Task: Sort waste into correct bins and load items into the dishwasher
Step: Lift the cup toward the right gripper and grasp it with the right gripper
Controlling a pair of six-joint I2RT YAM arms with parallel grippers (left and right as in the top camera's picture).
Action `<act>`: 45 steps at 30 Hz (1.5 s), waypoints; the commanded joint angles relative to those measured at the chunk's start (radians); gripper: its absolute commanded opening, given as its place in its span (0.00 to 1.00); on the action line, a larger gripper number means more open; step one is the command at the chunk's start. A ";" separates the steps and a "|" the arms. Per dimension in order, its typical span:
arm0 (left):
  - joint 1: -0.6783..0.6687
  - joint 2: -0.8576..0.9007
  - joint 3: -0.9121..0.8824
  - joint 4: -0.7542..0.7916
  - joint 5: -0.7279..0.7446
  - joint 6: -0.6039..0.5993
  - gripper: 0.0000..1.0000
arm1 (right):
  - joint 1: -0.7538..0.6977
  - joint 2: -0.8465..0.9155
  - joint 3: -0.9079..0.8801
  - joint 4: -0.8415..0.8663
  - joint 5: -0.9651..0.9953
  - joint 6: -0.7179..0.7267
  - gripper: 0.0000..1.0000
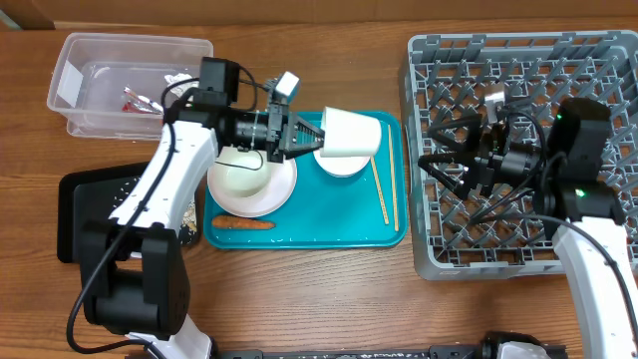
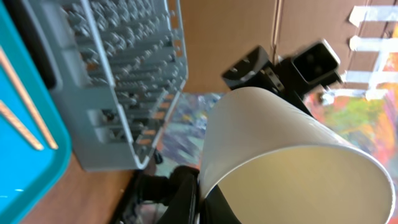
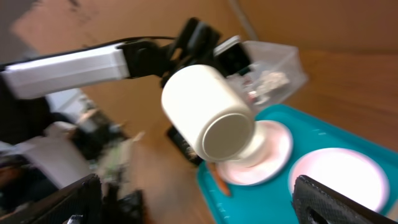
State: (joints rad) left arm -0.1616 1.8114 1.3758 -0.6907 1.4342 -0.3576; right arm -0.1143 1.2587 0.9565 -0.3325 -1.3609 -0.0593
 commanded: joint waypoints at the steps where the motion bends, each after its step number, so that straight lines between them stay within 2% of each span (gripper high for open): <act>1: -0.039 0.006 0.018 0.003 0.060 -0.018 0.04 | 0.003 0.038 0.019 0.005 -0.145 -0.023 1.00; 12: -0.171 0.006 0.018 0.133 0.059 -0.114 0.04 | 0.003 0.075 0.019 0.006 -0.159 -0.023 1.00; 21: -0.221 0.006 0.018 0.373 0.004 -0.325 0.04 | 0.003 0.075 0.019 -0.032 -0.159 -0.023 0.97; 25: -0.222 0.006 0.018 0.385 -0.023 -0.346 0.04 | 0.003 0.075 0.019 -0.033 -0.159 -0.023 0.88; 30: -0.233 0.006 0.018 0.385 -0.034 -0.346 0.04 | 0.003 0.075 0.019 -0.032 -0.159 -0.023 0.83; 36: -0.254 0.006 0.018 0.386 -0.110 -0.365 0.04 | 0.003 0.075 0.019 -0.033 -0.159 -0.023 0.83; 45: -0.264 0.006 0.018 0.442 -0.145 -0.414 0.04 | 0.003 0.075 0.019 -0.037 -0.159 -0.023 0.80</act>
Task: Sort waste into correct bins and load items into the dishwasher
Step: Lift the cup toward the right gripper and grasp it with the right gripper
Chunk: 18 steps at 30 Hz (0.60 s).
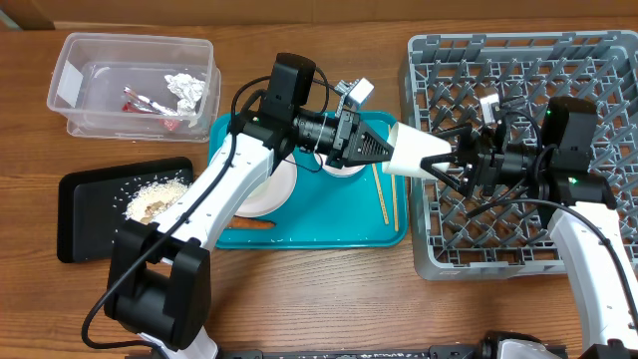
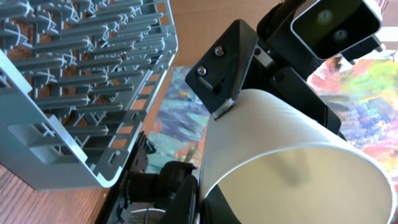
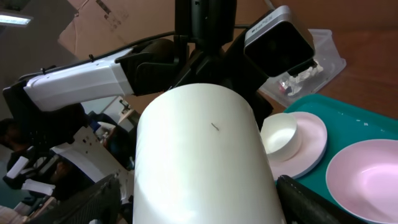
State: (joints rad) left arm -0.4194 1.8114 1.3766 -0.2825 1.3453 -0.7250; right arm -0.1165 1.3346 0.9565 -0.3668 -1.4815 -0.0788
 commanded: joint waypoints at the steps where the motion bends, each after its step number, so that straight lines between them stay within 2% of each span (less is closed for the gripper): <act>1: -0.006 0.006 0.017 0.051 -0.059 -0.060 0.04 | 0.005 -0.001 0.019 -0.006 -0.039 -0.004 0.80; 6: -0.006 0.006 0.017 0.144 -0.063 -0.136 0.04 | 0.005 -0.001 0.019 -0.009 -0.039 -0.004 0.80; 10: -0.006 0.006 0.017 0.144 -0.063 -0.137 0.04 | 0.005 -0.001 0.019 -0.008 -0.039 -0.004 0.75; 18: -0.009 0.006 0.017 0.144 -0.063 -0.137 0.04 | 0.005 -0.001 0.019 0.015 -0.039 -0.004 0.75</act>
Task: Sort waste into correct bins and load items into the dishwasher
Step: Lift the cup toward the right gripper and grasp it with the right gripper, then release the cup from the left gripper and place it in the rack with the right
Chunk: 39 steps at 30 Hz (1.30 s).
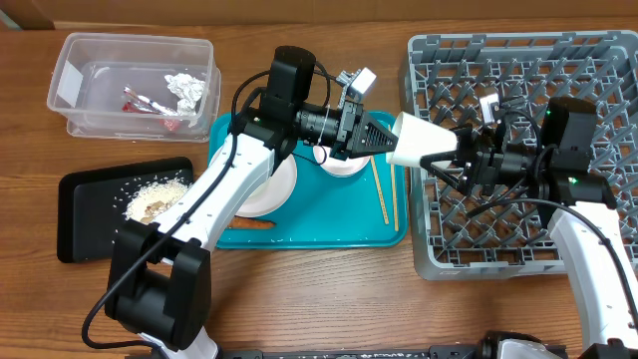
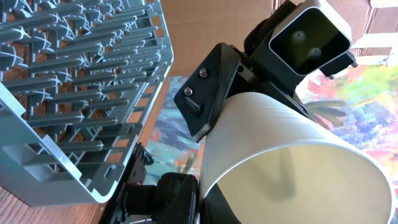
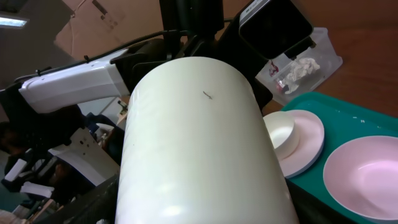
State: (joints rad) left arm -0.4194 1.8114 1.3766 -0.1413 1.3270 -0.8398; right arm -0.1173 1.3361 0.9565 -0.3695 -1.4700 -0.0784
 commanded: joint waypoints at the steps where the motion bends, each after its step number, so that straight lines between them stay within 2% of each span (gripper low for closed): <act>1: -0.009 0.006 0.017 0.003 -0.045 -0.022 0.04 | 0.006 -0.002 0.019 0.024 -0.050 -0.004 0.75; 15: -0.008 0.006 0.017 0.003 -0.049 -0.022 0.04 | 0.006 -0.002 0.019 0.055 -0.051 -0.001 0.76; 20: -0.009 0.006 0.017 0.003 -0.052 -0.022 0.04 | 0.006 -0.002 0.019 0.059 -0.055 -0.001 0.63; 23: -0.008 0.006 0.017 0.003 -0.054 -0.021 0.05 | 0.006 -0.002 0.019 0.059 -0.054 -0.001 0.62; 24: -0.008 0.006 0.017 0.003 -0.054 -0.021 0.15 | 0.006 -0.002 0.019 0.058 -0.054 -0.001 0.62; 25: -0.008 0.006 0.017 0.004 -0.052 -0.019 0.29 | 0.006 -0.002 0.019 0.058 -0.053 -0.001 0.61; 27: -0.008 0.006 0.017 0.003 -0.048 -0.005 0.45 | 0.006 -0.002 0.019 0.058 -0.049 -0.001 0.59; 28: -0.008 0.006 0.017 0.003 -0.041 0.013 0.50 | 0.006 -0.002 0.019 0.054 -0.039 -0.001 0.57; 31: 0.009 0.006 0.017 -0.030 -0.037 0.067 0.51 | 0.006 -0.002 0.019 0.018 0.059 0.000 0.51; 35: 0.051 0.006 0.017 -0.144 -0.087 0.205 0.48 | 0.006 -0.002 0.019 -0.043 0.228 0.004 0.43; 39: 0.103 0.005 0.018 -0.359 -0.238 0.375 0.49 | 0.004 -0.005 0.020 -0.083 0.402 0.045 0.43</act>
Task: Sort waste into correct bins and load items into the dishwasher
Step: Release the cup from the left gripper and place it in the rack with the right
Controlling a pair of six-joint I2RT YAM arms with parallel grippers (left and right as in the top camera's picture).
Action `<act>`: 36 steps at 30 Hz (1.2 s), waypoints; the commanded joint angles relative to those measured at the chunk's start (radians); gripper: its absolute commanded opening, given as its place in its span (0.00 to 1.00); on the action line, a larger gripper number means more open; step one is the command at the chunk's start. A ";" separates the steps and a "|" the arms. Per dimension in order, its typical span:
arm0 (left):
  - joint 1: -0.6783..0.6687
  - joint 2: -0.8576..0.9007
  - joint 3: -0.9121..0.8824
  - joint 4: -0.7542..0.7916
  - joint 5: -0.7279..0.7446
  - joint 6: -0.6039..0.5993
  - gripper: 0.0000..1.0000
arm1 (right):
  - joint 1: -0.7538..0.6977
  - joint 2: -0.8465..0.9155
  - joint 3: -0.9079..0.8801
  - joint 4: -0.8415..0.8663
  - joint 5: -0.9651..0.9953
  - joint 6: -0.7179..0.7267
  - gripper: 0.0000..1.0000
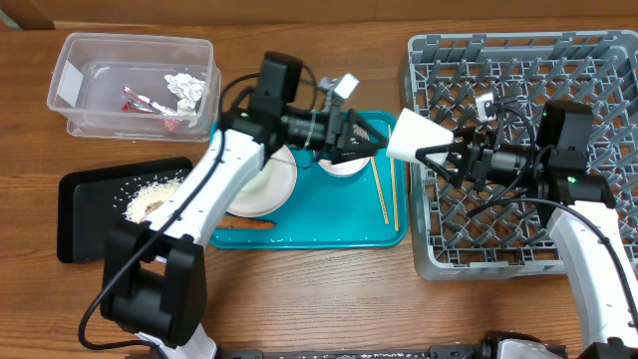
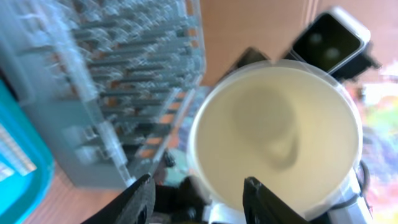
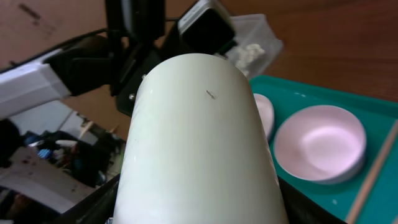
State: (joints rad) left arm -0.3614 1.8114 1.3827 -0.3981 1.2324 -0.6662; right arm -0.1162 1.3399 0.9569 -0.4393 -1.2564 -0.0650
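A white cup (image 1: 412,135) hangs on its side over the gap between the teal tray (image 1: 299,231) and the grey dish rack (image 1: 518,60). My right gripper (image 1: 439,156) is shut on the cup's base end; the cup (image 3: 199,137) fills the right wrist view between the dark fingers (image 3: 93,208). My left gripper (image 1: 365,138) stands open just left of the cup's mouth. In the left wrist view the cup's mouth (image 2: 277,134) faces the camera beyond the spread fingers (image 2: 142,200), apart from them.
On the tray lie a pink bowl (image 1: 344,165), a white bowl on a plate (image 1: 249,189), chopsticks (image 1: 384,194) and a carrot (image 1: 244,224). A clear bin (image 1: 130,75) with foil and wrappers stands at the back left, with a black tray (image 1: 90,209) of food scraps in front of it.
My left gripper has opened, let go of the cup and drawn back a little to the left. The cup stays by the rack's left edge, in my right gripper alone.
First my left gripper held the cup over the tray while the right gripper waited open over the rack. Then the cup was at the rack's edge between the right fingers. Both grippers held it briefly, and now only the right one does.
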 commanded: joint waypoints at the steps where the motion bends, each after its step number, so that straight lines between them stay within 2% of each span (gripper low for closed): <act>1: 0.057 0.005 0.012 -0.165 -0.208 0.245 0.49 | 0.003 -0.010 0.022 -0.024 0.223 0.039 0.43; 6: 0.123 -0.034 0.016 -0.431 -0.521 0.381 0.50 | 0.003 -0.041 0.107 -0.177 0.446 0.039 0.43; 8: 0.156 -0.085 0.016 -0.523 -0.669 0.413 0.51 | 0.003 -0.048 0.191 -0.294 0.592 0.039 0.43; 16: 0.244 -0.311 0.016 -0.752 -1.203 0.396 0.57 | -0.001 -0.048 0.439 -0.650 1.078 0.048 0.43; 17: 0.254 -0.333 0.016 -0.762 -1.234 0.397 0.57 | -0.008 -0.048 0.452 -0.670 1.126 0.068 0.43; 20: 0.286 -0.391 0.016 -0.773 -1.279 0.397 0.60 | -0.063 -0.047 0.470 -0.697 1.220 0.122 0.41; 23: 0.306 -0.421 0.016 -0.773 -1.285 0.397 0.62 | -0.219 -0.035 0.471 -0.696 1.221 0.193 0.39; 28: 0.307 -0.420 0.016 -0.780 -1.284 0.396 0.62 | -0.425 0.013 0.496 -0.696 1.210 0.199 0.39; 31: 0.307 -0.420 0.016 -0.779 -1.283 0.385 0.63 | -0.562 0.074 0.504 -0.685 1.210 0.258 0.39; 36: 0.307 -0.420 0.016 -0.779 -1.276 0.374 0.65 | -0.645 0.192 0.504 -0.682 1.212 0.280 0.39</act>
State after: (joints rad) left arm -0.0582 1.4014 1.3922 -1.1790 -0.0345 -0.2848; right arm -0.7330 1.4727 1.4311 -1.1255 -0.0498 0.1791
